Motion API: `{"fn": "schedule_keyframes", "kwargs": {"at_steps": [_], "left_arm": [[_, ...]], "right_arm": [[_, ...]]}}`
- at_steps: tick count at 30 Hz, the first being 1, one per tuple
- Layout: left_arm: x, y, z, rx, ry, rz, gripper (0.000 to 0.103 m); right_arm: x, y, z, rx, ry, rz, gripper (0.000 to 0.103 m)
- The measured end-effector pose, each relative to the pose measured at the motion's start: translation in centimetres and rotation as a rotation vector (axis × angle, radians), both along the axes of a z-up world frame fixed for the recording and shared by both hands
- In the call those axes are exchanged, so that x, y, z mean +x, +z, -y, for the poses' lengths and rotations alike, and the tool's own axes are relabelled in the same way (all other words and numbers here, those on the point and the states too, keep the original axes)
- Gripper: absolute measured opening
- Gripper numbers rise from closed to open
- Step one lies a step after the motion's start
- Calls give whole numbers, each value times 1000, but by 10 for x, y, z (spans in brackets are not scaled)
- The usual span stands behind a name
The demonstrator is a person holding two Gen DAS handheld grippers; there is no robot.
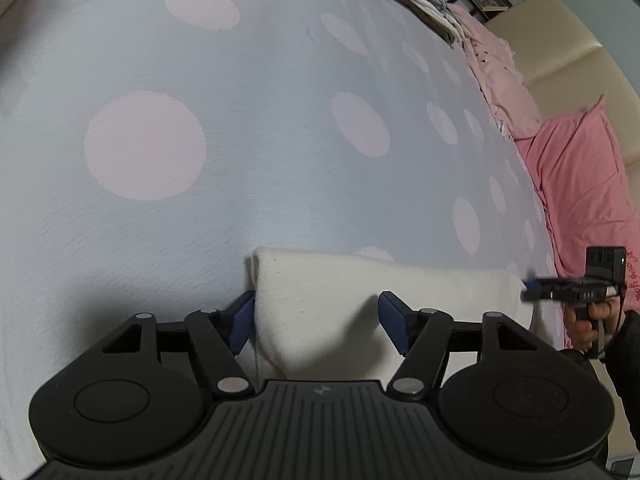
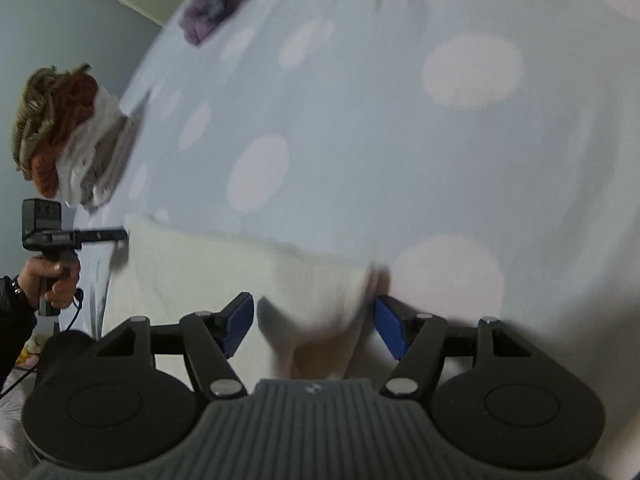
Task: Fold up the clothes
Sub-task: 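Move both grippers to the end of the folded sweater bundle, then grasp the bundle end with both grippers and lift it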
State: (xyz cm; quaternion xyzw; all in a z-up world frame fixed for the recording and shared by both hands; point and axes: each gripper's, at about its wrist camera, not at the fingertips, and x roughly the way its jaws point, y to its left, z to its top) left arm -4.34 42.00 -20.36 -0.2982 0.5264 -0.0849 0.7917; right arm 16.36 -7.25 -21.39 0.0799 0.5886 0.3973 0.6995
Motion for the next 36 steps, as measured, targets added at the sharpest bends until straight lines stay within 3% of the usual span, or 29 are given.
{"fn": "schedule_keyframes", "kwargs": {"at_steps": [2, 4, 5, 6, 7, 8, 15, 21, 27, 33, 36], "left_arm": [[1, -1, 0, -2, 0, -11, 56], [3, -2, 0, -7, 1, -24, 41], [3, -2, 0, -10, 4, -36, 24], [3, -3, 0, -13, 8, -49, 15], [2, -1, 0, -12, 9, -46, 13], [1, 2, 1, -11, 10, -40, 11], [-14, 23, -3, -41, 65, 15, 9], [-34, 31, -16, -84, 197, 26, 9], [-56, 30, -33, -100, 337, 24, 9], [-55, 29, -57, -147, 430, 37, 8], [-54, 24, -66, -172, 496, 40, 8]], "right_arm": [[6, -5, -3, 10, -2, 2, 69], [8, -11, -6, 32, 15, -26, 67], [9, -13, -8, 43, 27, -37, 61], [9, -14, -8, 50, 39, -45, 32], [9, -13, -7, 52, 49, -44, 20], [10, -12, -5, 53, 59, -44, 20], [22, 7, -2, 106, 81, -9, 17], [57, 36, -26, 97, 113, 67, 17], [126, 56, -117, 17, 257, 144, 17], [187, 91, -235, -51, 404, 267, 16], [205, 95, -296, -127, 501, 313, 16]]}}
